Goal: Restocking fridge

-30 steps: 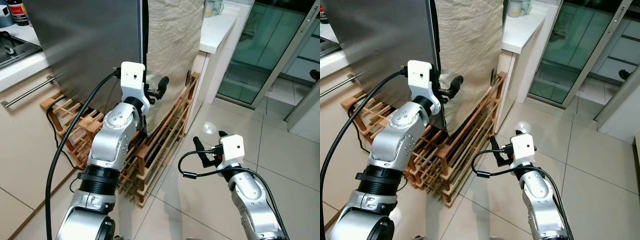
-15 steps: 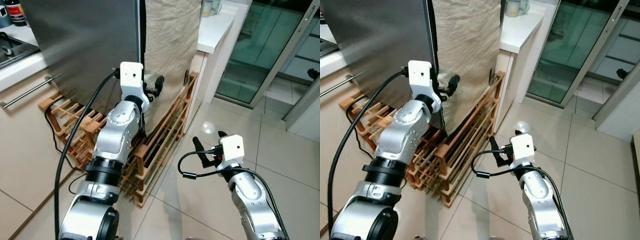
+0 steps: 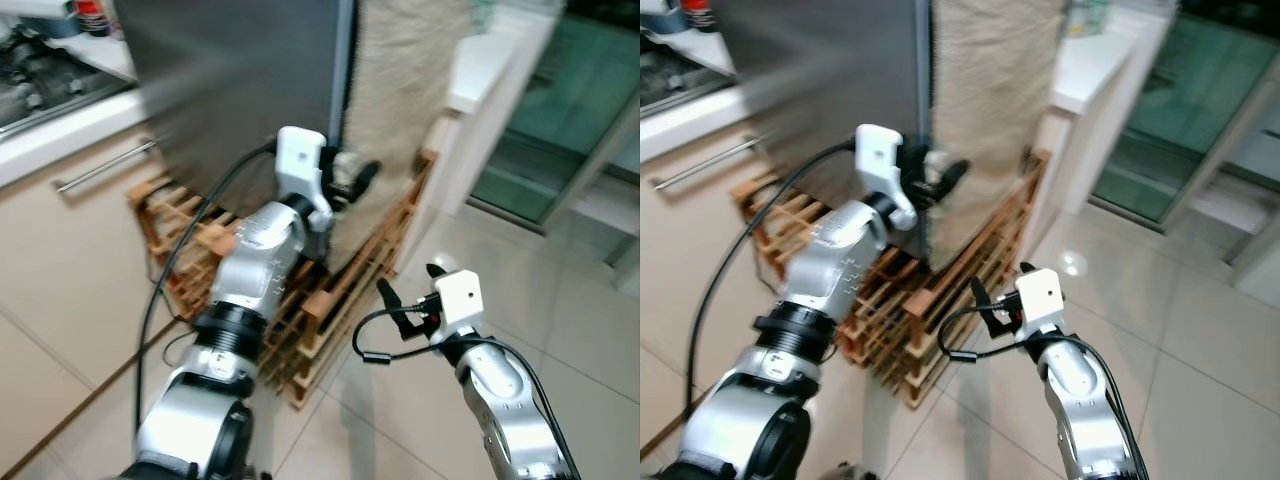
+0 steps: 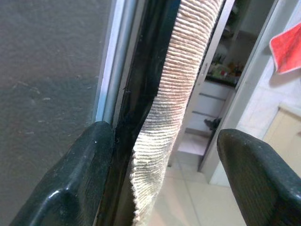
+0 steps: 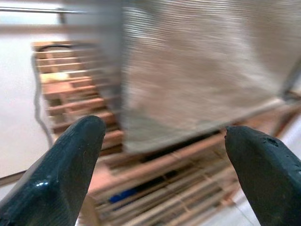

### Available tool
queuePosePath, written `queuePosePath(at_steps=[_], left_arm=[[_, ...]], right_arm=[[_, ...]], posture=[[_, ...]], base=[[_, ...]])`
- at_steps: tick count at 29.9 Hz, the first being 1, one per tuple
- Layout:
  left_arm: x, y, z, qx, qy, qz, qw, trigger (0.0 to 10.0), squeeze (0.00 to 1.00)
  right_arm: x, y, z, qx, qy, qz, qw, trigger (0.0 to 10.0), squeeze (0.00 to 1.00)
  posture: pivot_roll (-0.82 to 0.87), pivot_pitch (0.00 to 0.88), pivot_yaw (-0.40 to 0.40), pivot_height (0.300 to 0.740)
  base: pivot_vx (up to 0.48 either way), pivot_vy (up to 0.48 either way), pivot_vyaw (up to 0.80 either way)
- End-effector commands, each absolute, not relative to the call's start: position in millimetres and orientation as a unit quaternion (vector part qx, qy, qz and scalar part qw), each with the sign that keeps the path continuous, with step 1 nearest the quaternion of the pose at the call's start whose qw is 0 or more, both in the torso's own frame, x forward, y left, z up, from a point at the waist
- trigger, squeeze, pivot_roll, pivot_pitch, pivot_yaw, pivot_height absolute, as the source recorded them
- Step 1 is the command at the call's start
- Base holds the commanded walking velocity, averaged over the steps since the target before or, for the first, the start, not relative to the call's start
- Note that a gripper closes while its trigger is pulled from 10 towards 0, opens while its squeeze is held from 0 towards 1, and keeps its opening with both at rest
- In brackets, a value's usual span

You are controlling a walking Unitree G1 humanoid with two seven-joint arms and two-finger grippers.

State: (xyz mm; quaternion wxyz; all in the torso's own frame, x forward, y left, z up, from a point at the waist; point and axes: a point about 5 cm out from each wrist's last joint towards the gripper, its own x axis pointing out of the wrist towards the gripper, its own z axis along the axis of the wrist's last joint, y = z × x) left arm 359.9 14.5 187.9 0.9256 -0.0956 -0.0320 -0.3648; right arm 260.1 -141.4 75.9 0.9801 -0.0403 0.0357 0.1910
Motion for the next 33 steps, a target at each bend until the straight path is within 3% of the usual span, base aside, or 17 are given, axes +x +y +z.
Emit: queuePosePath(at_steps=[1,4,7,10,13,18,23,25,26,29,30,31,32,33], left_arm=[[340.0,-43.5,194.8,-0.097,-0.026,-0.47,0.877,10.0,0.0],[332.5,-60.6,198.8,-0.115,-0.029,-0.498,0.859,10.0,0.0],[308.7,-97.8,214.1,-0.156,-0.049,-0.577,0.8,10.0,0.0],[295.1,-111.8,220.3,-0.172,-0.06,-0.612,0.77,10.0,0.0],[291.9,-114.5,220.2,-0.183,-0.06,-0.621,0.759,10.0,0.0],[296.8,-106.3,217.5,-0.181,-0.064,-0.614,0.766,10.0,0.0],[327.3,-29.6,191.5,-0.137,-0.071,-0.513,0.845,10.0,0.0],[336.6,23.1,174.4,-0.117,-0.063,-0.442,0.887,10.0,0.0],[336.6,23.1,174.4,-0.117,-0.063,-0.442,0.887,10.0,0.0],[336.8,79.6,163.3,-0.098,-0.06,-0.366,0.924,10.0,0.0],[333.1,110.0,160.9,-0.089,-0.064,-0.326,0.939,10.0,0.0],[333.1,110.0,160.9,-0.089,-0.064,-0.326,0.939,10.0,0.0],[329.2,128.2,160.5,-0.082,-0.066,-0.301,0.948,10.0,0.0],[317.7,161.6,158.2,-0.061,-0.069,-0.253,0.963,10.0,0.0]], right_arm=[[259.4,-145.1,77.0,-0.036,0.037,0.186,0.981,10.0,0.0],[257.7,-144.6,77.1,-0.036,0.036,0.187,0.981,10.0,0.0],[252.0,-143.3,75.1,-0.036,0.042,0.194,0.98,10.0,0.0],[248.4,-143.2,74.9,-0.035,0.046,0.195,0.979,10.0,0.0],[245.3,-144.4,73.8,-0.033,0.051,0.193,0.979,10.0,0.0],[240.8,-146.5,71.0,-0.03,0.061,0.191,0.979,10.0,0.0],[238.4,-147.8,71.4,-0.03,0.062,0.176,0.982,10.0,0.0],[239.3,-150.5,70.0,-0.015,0.068,0.158,0.985,10.0,0.0],[239.3,-150.5,70.0,-0.015,0.068,0.158,0.985,10.0,0.0],[244.0,-155.0,70.4,-0.006,0.067,0.146,0.987,10.0,0.0],[247.6,-155.9,72.9,-0.008,0.06,0.149,0.987,10.0,0.0],[247.6,-155.9,72.9,-0.008,0.06,0.149,0.987,10.0,0.0],[249.8,-156.4,74.7,-0.009,0.056,0.153,0.987,10.0,0.0],[254.2,-157.1,81.0,-0.007,0.04,0.157,0.987,10.0,0.0]], posture=[[-0.19,0.0,-0.014,0.74],[-0.2,0.0,-0.007,0.74],[-0.22,0.0,-0.005,0.74],[-0.23,0.0,-0.001,0.74],[-0.23,0.0,-0.003,0.74],[-0.23,0.0,-0.01,0.74],[-0.21,0.0,-0.008,0.74],[-0.2,0.0,-0.008,0.74],[-0.2,0.0,-0.008,0.74],[-0.16,0.0,-0.021,0.74],[-0.14,0.0,-0.027,0.74],[-0.14,0.0,-0.027,0.74],[-0.13,0.0,-0.03,0.74],[-0.11,0.0,-0.035,0.74]], base=[[0.0,0.0,0.0],[0.0,0.0,0.0],[0.0,0.0,0.0],[0.0,0.0,0.0],[0.0,0.0,0.0],[0.0,0.0,0.0],[0.0,0.0,0.0],[0.0,0.0,0.0],[0.0,0.0,0.0],[0.0,0.0,0.0],[0.0,0.0,0.0],[0.0,0.0,0.0],[0.0,0.0,0.0],[0.0,0.0,0.0]])
